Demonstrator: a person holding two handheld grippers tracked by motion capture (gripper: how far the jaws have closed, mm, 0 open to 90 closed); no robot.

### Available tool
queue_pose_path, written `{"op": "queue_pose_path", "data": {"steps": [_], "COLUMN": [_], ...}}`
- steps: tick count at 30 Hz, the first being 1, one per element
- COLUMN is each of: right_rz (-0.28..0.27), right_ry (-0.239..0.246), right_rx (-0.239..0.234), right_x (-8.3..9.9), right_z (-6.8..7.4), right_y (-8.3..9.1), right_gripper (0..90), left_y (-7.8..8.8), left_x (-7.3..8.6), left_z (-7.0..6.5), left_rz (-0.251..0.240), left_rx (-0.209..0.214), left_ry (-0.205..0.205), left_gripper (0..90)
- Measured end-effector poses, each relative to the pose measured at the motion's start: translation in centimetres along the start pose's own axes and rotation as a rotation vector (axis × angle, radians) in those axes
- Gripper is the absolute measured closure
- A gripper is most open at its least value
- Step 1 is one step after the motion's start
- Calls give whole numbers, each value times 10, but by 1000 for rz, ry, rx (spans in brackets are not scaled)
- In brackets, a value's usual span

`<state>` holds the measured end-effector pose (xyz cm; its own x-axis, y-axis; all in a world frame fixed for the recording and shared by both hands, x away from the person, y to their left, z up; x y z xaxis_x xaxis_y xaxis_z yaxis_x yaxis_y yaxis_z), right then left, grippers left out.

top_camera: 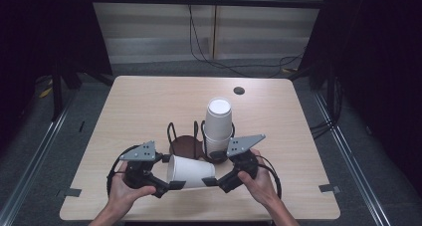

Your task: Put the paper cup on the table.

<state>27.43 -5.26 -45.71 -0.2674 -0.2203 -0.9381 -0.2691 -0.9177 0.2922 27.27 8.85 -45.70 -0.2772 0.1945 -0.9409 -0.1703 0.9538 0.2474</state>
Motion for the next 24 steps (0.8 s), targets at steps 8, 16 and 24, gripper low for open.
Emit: {"op": "queue_pose_path", "data": {"steps": [8,16,24], "right_rz": [-25,-8,6], "right_ry": [-5,-10,0], "right_rx": [46,66,82], "right_x": [-3,-1,0], "right_z": [-6,-9,-11], "right_y": [7,6,7], "right_gripper": [142,143,142], "left_y": [8,19,42], "left_x": [3,4,-7], "left_z": [8,10,23], "left_rz": [43,83,108], "left_rx": [-54,-85,-129], "left_ry": [19,10,12], "left_gripper": [132,132,131]}}
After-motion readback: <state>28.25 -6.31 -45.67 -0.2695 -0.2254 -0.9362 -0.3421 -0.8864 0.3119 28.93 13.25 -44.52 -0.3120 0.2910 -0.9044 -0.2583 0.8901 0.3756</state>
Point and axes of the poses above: each handheld gripper's, and its own axes: y roughly backward along the jaws, x roughly out of its underside, z roughly to its left, the point moved 9 cm from there along -y, roughly forward along the jaws, and after that the axes turned 12 degrees about -z, right-handed, at the moved point
